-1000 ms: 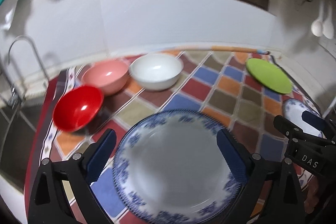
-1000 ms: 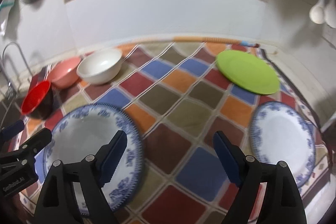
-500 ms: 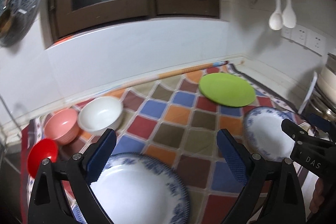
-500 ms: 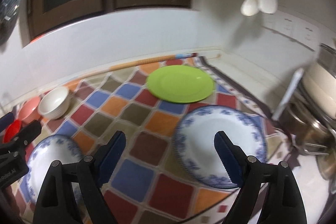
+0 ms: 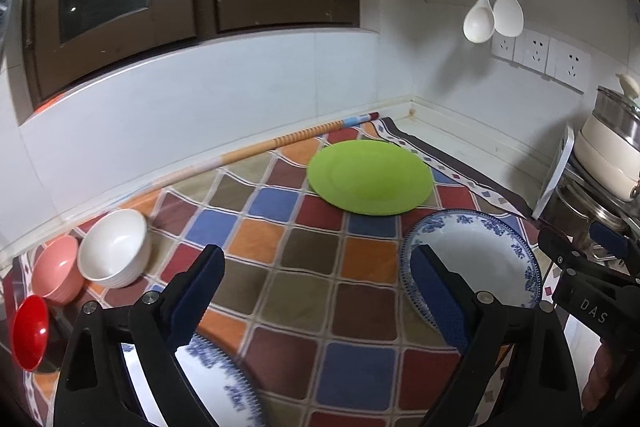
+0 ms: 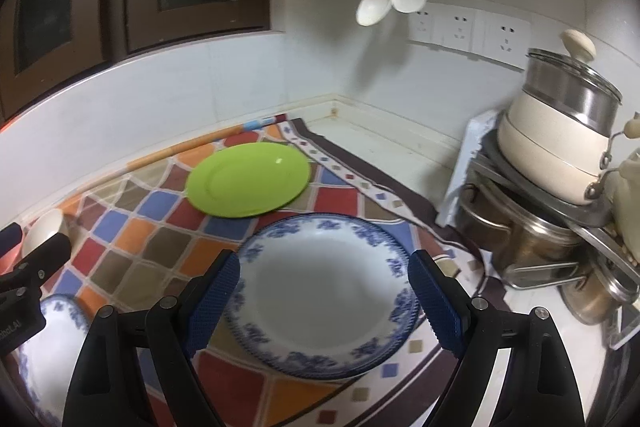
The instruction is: Organize plates and bowls
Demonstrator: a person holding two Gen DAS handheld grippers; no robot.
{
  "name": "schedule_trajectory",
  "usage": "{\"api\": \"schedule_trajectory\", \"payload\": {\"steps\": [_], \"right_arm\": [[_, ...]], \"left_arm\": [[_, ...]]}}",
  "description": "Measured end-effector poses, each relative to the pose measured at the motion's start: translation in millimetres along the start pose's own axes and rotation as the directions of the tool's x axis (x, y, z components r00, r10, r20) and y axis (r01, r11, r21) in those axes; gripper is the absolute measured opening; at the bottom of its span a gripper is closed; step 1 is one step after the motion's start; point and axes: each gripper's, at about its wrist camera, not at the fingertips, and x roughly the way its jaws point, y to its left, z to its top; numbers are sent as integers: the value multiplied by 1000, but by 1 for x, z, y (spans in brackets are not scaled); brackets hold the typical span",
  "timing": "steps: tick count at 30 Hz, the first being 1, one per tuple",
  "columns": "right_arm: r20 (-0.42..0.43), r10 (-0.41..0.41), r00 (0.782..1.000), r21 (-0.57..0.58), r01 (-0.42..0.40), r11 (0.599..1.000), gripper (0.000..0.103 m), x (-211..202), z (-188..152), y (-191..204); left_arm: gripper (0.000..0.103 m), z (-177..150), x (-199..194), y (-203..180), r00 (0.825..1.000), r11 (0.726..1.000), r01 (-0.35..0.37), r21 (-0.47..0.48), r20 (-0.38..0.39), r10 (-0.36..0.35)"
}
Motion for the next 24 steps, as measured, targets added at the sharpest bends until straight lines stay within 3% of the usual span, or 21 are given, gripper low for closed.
{"api": "schedule_trajectory", "payload": {"steps": [9,24], "right_arm": [[-50,-52,997,86,56,995,87,28,-7,-38],[-173,-119,978,159,148,976,85,85,-33,-77]], "left_arm": [[91,3,42,-37,995,996,61,69,-86,-56],[80,-11,126,-75,963,984,136,117,-250,-104]]}}
